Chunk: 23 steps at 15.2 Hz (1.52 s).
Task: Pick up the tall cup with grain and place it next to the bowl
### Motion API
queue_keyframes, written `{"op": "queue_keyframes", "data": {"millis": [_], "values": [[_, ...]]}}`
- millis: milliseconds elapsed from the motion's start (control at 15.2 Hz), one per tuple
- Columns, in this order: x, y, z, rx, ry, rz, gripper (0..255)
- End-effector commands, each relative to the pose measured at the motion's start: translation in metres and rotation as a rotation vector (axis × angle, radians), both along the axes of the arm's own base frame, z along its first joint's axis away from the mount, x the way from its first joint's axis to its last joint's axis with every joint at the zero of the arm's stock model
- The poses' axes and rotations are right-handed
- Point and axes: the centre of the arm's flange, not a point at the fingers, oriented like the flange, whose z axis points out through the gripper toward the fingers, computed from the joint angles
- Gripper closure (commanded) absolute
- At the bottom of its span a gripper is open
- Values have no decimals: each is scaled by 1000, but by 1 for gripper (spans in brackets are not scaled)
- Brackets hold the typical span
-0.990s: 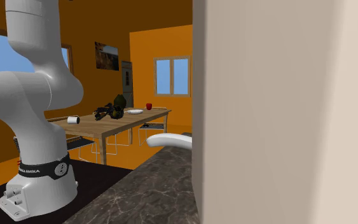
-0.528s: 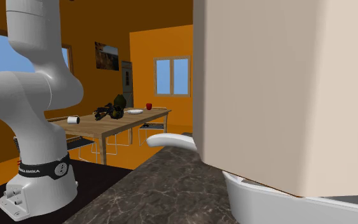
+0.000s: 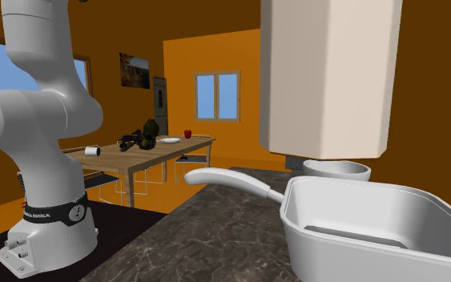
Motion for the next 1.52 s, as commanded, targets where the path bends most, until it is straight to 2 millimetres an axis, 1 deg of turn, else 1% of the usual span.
{"op": "queue_keyframes", "data": {"millis": [0,1452], "values": [[-5,25,-1,0,-1,-2,255],[-36,314,0,0,-1,-2,255]]}}
